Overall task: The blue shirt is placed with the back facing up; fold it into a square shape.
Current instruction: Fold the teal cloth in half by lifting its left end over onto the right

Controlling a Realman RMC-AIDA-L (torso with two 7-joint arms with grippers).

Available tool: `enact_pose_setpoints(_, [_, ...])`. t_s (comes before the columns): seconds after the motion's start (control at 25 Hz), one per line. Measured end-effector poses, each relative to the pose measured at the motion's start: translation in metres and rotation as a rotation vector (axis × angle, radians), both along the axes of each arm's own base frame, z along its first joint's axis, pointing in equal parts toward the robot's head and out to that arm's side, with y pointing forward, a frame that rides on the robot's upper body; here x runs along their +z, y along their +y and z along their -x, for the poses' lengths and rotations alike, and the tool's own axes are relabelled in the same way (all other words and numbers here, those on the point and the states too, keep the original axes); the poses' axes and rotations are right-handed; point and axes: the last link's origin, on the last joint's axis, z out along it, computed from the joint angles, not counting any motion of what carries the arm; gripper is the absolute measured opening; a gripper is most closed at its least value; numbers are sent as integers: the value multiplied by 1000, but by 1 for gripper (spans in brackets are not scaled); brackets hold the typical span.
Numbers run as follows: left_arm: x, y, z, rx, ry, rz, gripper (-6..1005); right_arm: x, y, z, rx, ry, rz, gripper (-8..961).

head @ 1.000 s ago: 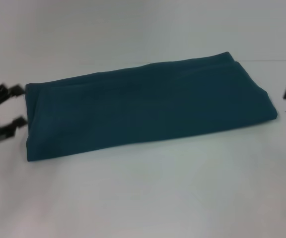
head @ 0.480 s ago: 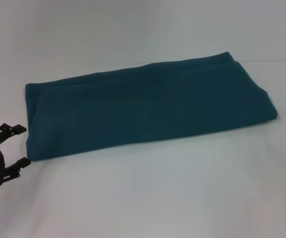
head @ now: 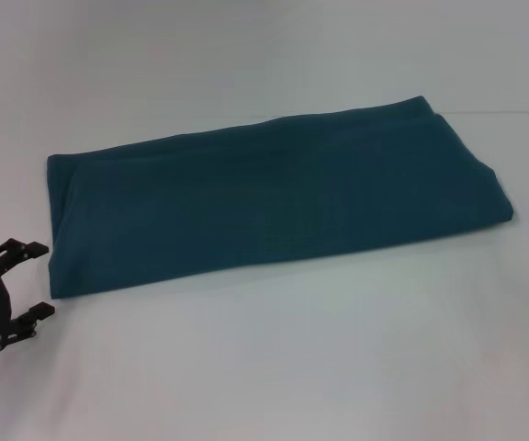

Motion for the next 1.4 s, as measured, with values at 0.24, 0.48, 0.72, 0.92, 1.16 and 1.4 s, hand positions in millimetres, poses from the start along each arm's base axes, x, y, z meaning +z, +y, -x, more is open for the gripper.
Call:
enact_pose_setpoints(0.24, [-4, 7, 1, 23, 15, -9, 907, 0, 1, 0, -2, 1, -5, 930])
enact_pose_setpoints(0.48, [-10, 12, 0, 32, 30, 5, 906, 2, 1, 0, -6, 7, -15, 930])
enact_pose_setpoints(0.72, [-13, 18, -3, 22, 47, 18, 905, 2, 1, -1, -8, 9, -19, 931])
enact_pose_setpoints(0.92, [-19, 28, -10, 3, 61, 29, 904, 2, -1, -2, -14, 16, -26, 931])
enact_pose_setpoints(1.16, [-24, 43, -18, -15, 90, 36, 903, 4, -2, -4, -23, 24, -38, 931])
enact_pose_setpoints(1.4, [-29, 55, -25, -29, 112, 32, 904, 4, -3, -5, -25, 26, -43, 931])
